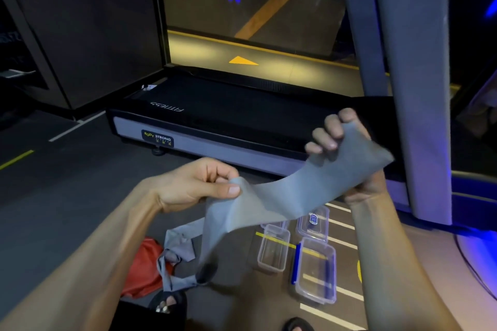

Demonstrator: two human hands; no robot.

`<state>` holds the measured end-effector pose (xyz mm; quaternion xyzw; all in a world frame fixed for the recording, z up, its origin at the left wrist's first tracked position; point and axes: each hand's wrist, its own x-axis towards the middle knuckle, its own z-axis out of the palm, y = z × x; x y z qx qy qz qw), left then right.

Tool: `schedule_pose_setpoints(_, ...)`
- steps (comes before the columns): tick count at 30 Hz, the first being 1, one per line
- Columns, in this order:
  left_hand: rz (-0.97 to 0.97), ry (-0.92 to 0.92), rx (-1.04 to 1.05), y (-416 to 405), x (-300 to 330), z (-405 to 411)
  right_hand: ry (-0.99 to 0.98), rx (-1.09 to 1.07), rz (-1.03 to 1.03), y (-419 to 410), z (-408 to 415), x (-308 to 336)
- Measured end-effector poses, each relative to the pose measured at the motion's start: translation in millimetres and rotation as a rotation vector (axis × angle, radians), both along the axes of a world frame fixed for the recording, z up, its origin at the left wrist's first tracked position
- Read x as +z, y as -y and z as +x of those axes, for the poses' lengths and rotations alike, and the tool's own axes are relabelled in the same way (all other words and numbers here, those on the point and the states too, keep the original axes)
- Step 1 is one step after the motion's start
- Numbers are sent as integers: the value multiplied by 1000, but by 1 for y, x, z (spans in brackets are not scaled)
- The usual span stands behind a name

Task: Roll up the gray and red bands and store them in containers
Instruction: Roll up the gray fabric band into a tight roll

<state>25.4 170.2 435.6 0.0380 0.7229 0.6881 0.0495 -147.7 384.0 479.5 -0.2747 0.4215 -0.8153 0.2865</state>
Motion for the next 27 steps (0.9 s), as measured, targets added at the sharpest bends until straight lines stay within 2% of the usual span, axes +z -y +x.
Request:
schedule_pose_setpoints(3, 27, -40, 1, -6, 4, 0, -207, 239, -78, 11, 6, -2)
schedule_pose_setpoints(5, 57, -69, 8, -6, 4, 1, -295, 325, 5, 15, 13, -9)
schedule_pose_setpoints(9, 13, -71, 66, -13, 3, 2, -321, 308, 61, 11, 22, -25)
schedule_pose_setpoints(12, -3, -75, 70, -12, 3, 3, -438, 254, 180, 18, 29, -30)
schedule_pose_setpoints(17, -2, -78, 64, -12, 3, 7, -631, 249, 250, 28, 38, -37)
schedule_pose_setpoints(22, 25, -74, 88, -12, 1, 6, -631, 319, 286, 34, 44, -41)
schedule_pose_setpoints(27, -100, -25, 91, -10, 4, 9, -778, 293, 428, 33, 40, -40)
